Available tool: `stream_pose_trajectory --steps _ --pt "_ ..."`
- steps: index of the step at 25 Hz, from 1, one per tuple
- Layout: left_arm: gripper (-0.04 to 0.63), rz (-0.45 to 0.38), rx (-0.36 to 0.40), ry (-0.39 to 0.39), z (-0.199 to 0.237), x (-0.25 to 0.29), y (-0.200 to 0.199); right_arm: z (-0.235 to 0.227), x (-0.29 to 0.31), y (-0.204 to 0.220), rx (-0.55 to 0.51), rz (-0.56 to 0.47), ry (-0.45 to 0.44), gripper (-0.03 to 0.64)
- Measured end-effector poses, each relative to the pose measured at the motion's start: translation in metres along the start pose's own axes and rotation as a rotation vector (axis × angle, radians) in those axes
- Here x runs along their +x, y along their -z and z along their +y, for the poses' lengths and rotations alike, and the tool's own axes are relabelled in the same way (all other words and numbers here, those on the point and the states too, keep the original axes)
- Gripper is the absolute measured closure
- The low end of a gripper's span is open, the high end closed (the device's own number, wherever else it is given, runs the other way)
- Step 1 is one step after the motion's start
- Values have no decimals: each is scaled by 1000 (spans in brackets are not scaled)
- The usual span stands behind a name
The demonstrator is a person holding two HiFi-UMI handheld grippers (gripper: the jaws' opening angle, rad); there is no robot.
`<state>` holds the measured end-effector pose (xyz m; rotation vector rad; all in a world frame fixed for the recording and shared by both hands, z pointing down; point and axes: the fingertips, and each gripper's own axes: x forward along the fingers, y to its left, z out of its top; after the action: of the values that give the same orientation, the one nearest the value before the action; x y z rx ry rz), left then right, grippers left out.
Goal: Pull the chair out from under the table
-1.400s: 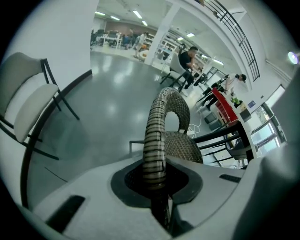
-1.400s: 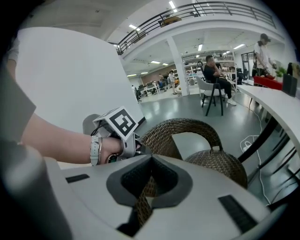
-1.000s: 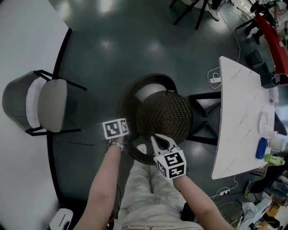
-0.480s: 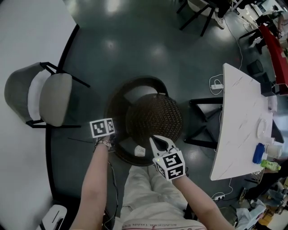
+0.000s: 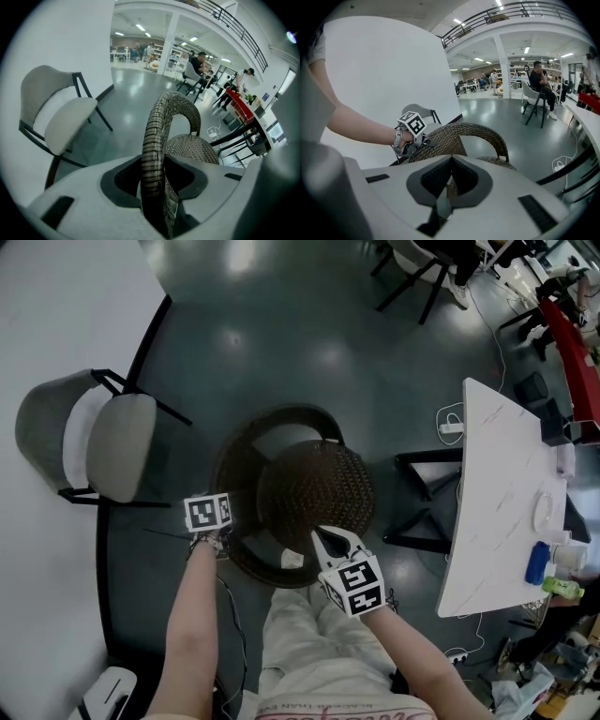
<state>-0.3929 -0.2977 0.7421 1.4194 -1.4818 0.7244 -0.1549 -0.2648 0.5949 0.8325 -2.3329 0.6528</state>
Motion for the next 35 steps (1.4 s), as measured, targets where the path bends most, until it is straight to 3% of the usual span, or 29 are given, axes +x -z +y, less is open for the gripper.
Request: stream_pose_trajectory --steps 3,7,17,28,30,35 --pt "405 -6 3 -2 1 -8 3 5 -3 -4 -19 -8 -13 615" --pt "375 -17 4 52 -10 -29 5 6 -11 -10 -22 -24 -11 615" --pt "364 -194 50 99 -46 -117 -21 5 -43 -58 -113 -117 -23 615" --pt "368 -401 160 185 -140 -206 -34 9 -111 -105 -161 -215 -66 615" --pt "388 -453 165 200 -153 -223 -38 17 -125 -114 -178 -235 -105 615" --pt "555 -591 188 176 -175 -266 -54 35 -157 -135 -176 -309 -185 615"
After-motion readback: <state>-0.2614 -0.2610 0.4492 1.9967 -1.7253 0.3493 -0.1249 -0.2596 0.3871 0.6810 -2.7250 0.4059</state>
